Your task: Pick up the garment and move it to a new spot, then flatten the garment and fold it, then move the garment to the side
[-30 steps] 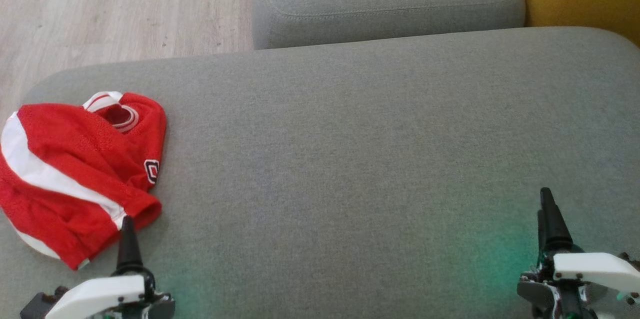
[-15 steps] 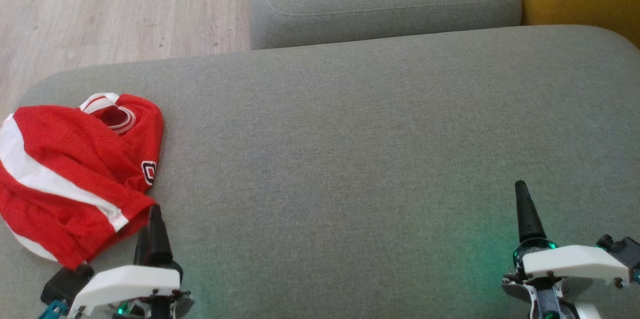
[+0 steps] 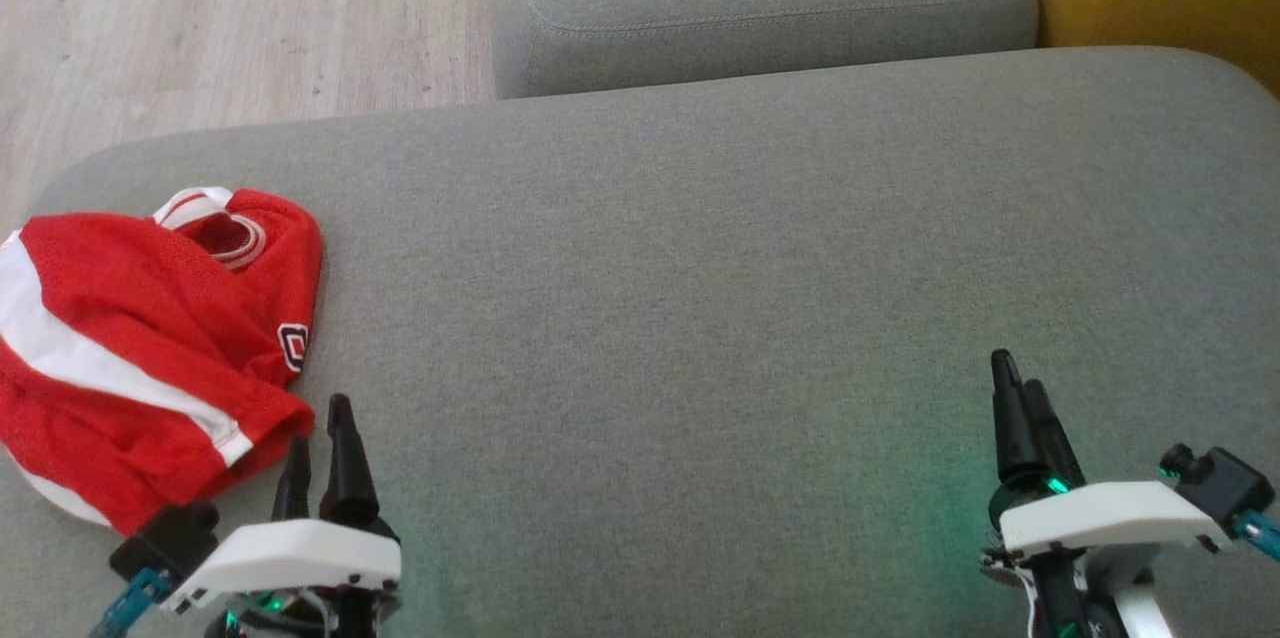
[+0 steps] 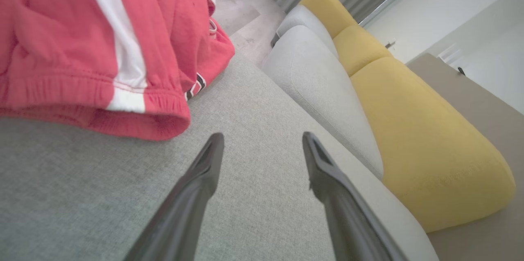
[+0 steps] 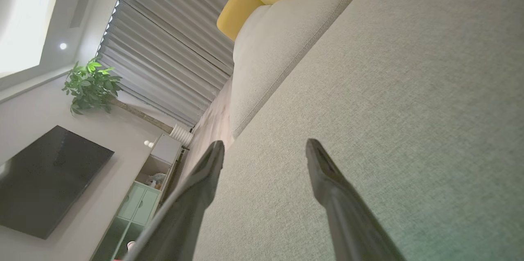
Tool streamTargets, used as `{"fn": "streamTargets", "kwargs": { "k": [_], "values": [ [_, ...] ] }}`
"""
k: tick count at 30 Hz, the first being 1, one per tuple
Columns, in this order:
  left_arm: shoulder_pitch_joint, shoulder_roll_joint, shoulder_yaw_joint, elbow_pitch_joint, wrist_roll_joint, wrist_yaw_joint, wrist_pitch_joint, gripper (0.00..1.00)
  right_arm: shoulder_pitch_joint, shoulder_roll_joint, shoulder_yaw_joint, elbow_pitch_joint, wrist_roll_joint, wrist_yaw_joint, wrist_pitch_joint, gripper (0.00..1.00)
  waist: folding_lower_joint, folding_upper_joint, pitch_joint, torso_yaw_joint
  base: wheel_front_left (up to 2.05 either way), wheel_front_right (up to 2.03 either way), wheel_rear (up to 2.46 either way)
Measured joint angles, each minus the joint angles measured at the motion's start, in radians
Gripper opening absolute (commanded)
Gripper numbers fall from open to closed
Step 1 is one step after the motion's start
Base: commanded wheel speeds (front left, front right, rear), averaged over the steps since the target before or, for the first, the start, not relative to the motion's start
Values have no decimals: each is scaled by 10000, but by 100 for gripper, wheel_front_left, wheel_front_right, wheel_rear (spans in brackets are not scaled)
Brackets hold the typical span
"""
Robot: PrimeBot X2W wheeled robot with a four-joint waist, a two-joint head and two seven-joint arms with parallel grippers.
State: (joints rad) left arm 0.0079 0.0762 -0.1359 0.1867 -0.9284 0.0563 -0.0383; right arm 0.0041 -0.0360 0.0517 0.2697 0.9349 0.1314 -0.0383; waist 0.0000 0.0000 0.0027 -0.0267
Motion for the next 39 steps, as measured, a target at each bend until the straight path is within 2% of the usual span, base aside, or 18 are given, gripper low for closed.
{"fn": "streamTargets", "kwargs": {
  "k": [33,39],
  "values": [
    [-130,585,-1597,-895,4142,1639,-1014,100,-158,-29,832,-127,-4447,0,-1001,100,0,0,26,-66,0,0,0],
    [-125,604,-1634,-830,4644,1733,-1143,100,-159,-33,859,-98,-4771,0,-1126,100,0,0,-7,-100,0,0,0]
  ]
}}
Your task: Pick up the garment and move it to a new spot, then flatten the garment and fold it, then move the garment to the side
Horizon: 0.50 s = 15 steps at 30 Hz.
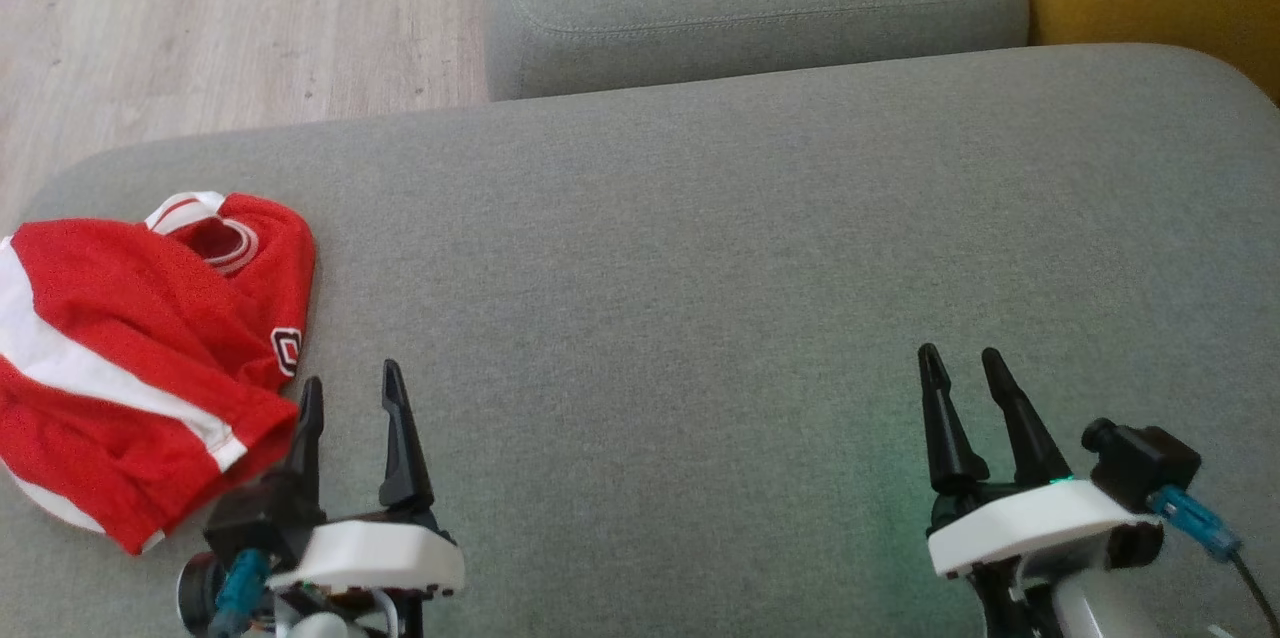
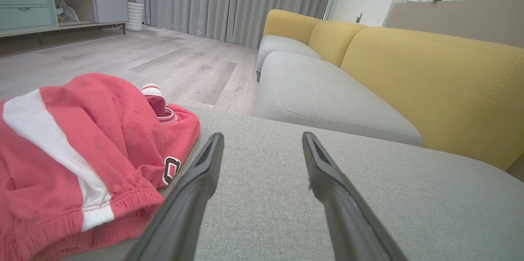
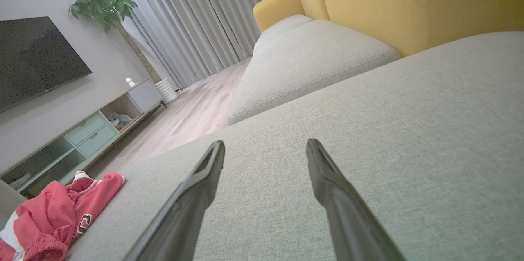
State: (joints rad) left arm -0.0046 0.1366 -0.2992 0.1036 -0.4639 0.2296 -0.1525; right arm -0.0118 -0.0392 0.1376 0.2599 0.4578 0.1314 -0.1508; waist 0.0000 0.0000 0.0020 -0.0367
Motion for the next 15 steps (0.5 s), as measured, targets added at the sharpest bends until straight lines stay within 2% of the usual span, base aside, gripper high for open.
{"fn": "streamTargets", "kwargs": {
  "k": [5,15],
  "values": [
    [17,2,13,232,437,-15,-138,100,-10,-4,56,0,-692,0,-176,100,0,0,-16,-55,0,0,0],
    [170,-178,322,470,1448,-550,-441,100,-47,-8,109,44,-2050,0,-474,100,0,0,-6,-155,0,0,0]
  ]
}}
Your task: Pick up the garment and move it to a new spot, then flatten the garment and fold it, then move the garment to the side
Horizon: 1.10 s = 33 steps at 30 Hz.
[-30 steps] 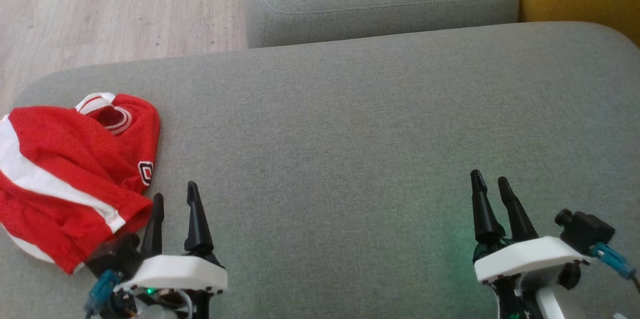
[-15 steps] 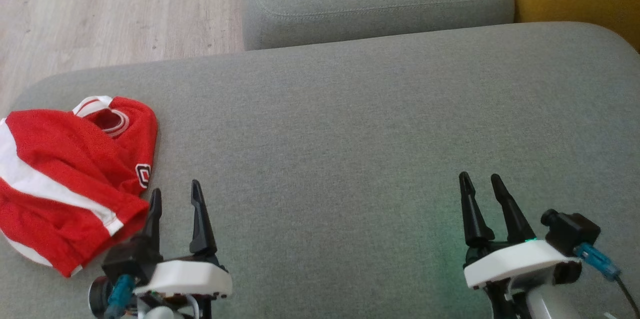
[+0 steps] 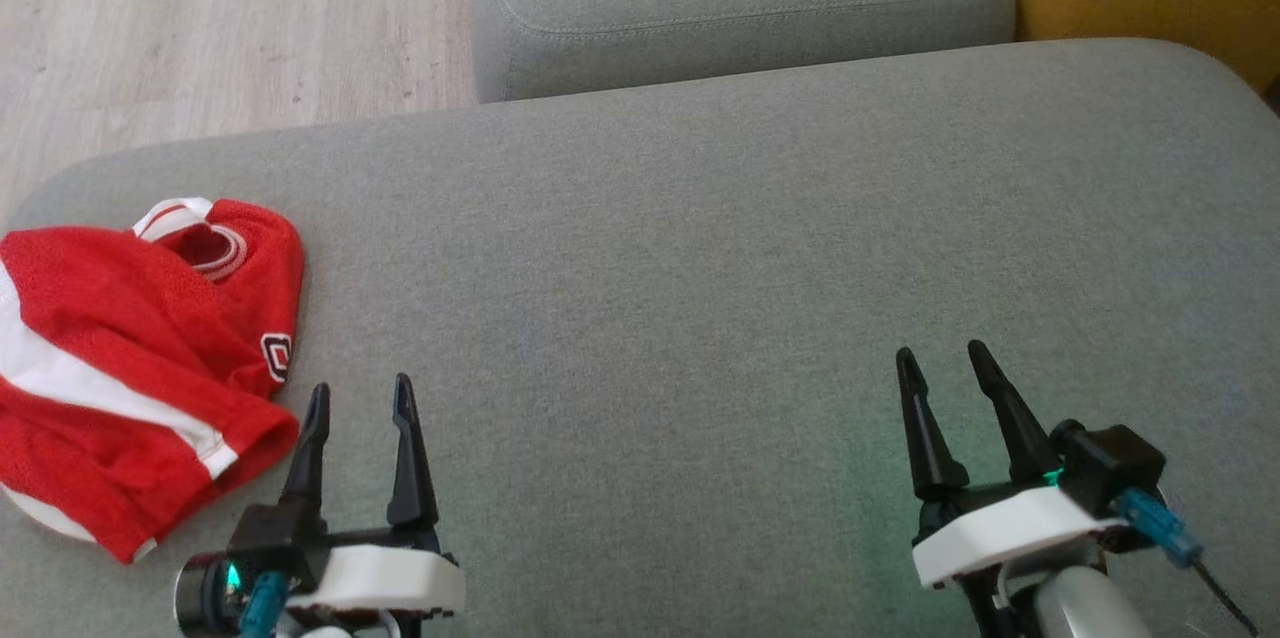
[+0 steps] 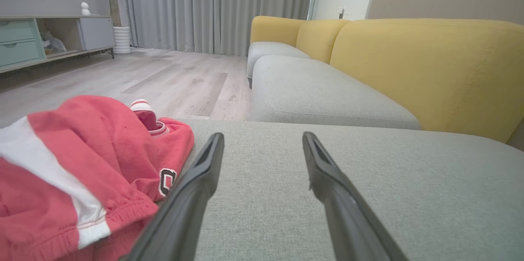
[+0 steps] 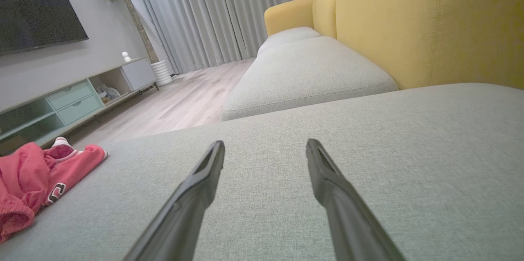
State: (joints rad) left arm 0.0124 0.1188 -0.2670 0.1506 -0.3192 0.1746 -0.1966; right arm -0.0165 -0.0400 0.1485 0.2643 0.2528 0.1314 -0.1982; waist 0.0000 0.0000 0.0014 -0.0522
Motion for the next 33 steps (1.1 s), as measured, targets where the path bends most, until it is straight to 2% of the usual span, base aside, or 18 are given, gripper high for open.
{"fn": "streamTargets", "kwargs": {
  "k": [17,25,33],
  "values": [
    [199,-380,616,955,2046,-299,-520,100,1,-12,-71,318,-1850,0,-477,100,0,0,-112,-63,0,0,0],
    [197,-481,1003,1239,2222,-723,-543,100,3,-19,-314,422,-2029,0,-500,100,0,0,-143,-20,0,0,0],
    [181,-585,1110,1361,2366,-865,-543,100,3,-19,-424,539,-2029,0,-500,100,0,0,-124,50,0,0,0]
  ]
}}
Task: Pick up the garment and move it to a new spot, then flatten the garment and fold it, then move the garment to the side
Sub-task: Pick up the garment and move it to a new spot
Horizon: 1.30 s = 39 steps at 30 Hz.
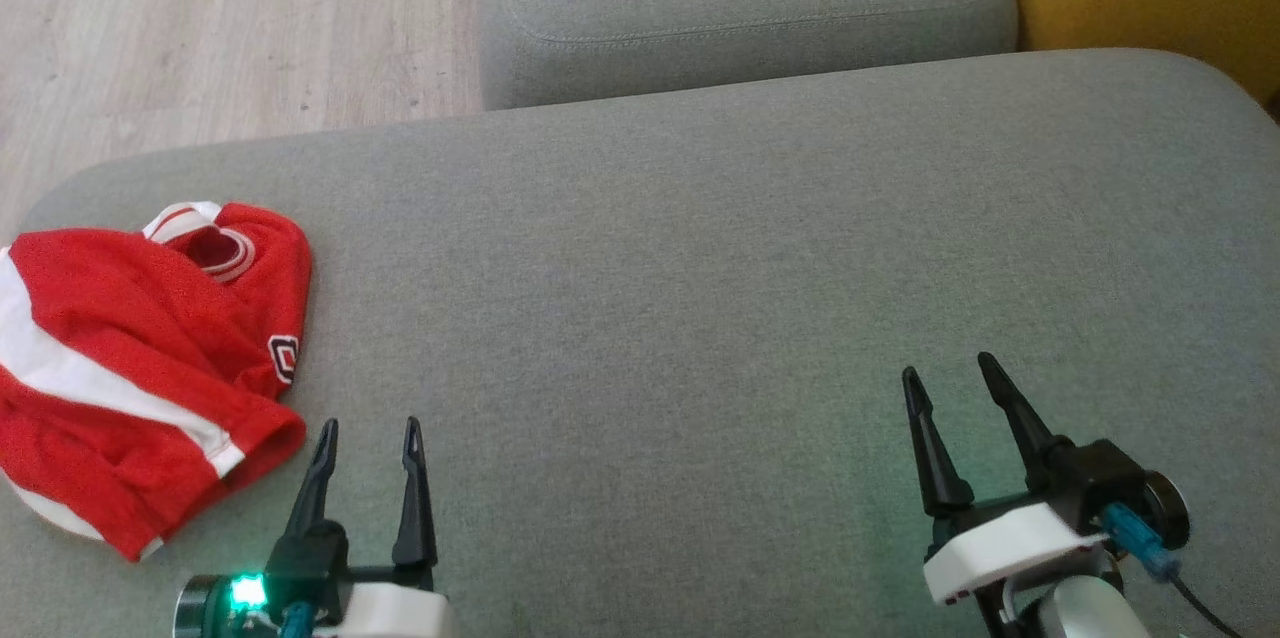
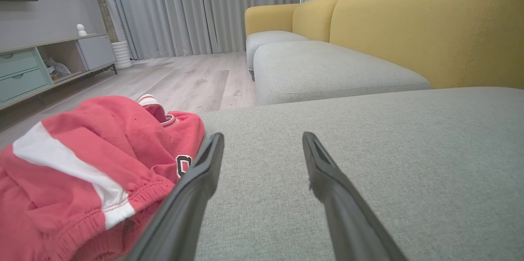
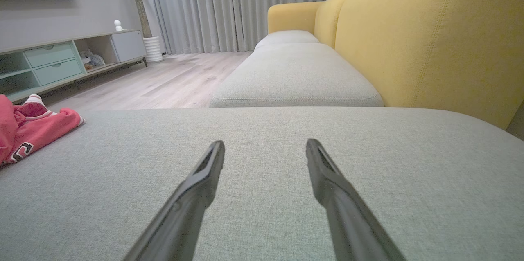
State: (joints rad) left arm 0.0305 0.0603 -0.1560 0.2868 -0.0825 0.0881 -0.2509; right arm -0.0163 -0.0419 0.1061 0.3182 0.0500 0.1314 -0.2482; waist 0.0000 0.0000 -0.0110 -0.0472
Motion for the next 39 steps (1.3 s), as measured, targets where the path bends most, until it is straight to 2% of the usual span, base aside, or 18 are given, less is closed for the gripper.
{"fn": "streamTargets", "kwargs": {
  "k": [8,15,18,28,29,32,33,39],
  "values": [
    [-32,-44,67,29,219,-90,0,100,81,2,-105,151,2,0,0,100,0,0,-35,447,0,0,0],
    [-54,-54,167,77,307,-77,0,100,107,2,-2,167,4,0,0,100,0,0,-73,1363,0,0,0],
    [-49,-58,242,125,309,-17,0,100,171,0,71,169,21,0,0,100,0,0,-102,1964,0,0,0],
    [348,-61,640,-36,399,483,0,100,493,4,272,192,31,0,0,100,0,0,-279,4098,0,0,0],
    [424,-61,671,-169,466,598,0,100,489,6,305,194,29,0,0,100,0,0,-288,4455,0,0,0],
    [431,-23,815,-347,658,853,0,100,478,8,362,196,-23,0,0,100,0,0,-270,4876,0,0,0],
    [431,48,895,-422,859,1081,0,100,481,8,395,196,-207,0,0,100,-1,0,-226,5069,0,0,0],
    [237,472,1120,-1294,1041,1603,-2,100,487,8,378,146,-834,0,0,100,-1,0,326,5125,0,0,0]
  ]
}}
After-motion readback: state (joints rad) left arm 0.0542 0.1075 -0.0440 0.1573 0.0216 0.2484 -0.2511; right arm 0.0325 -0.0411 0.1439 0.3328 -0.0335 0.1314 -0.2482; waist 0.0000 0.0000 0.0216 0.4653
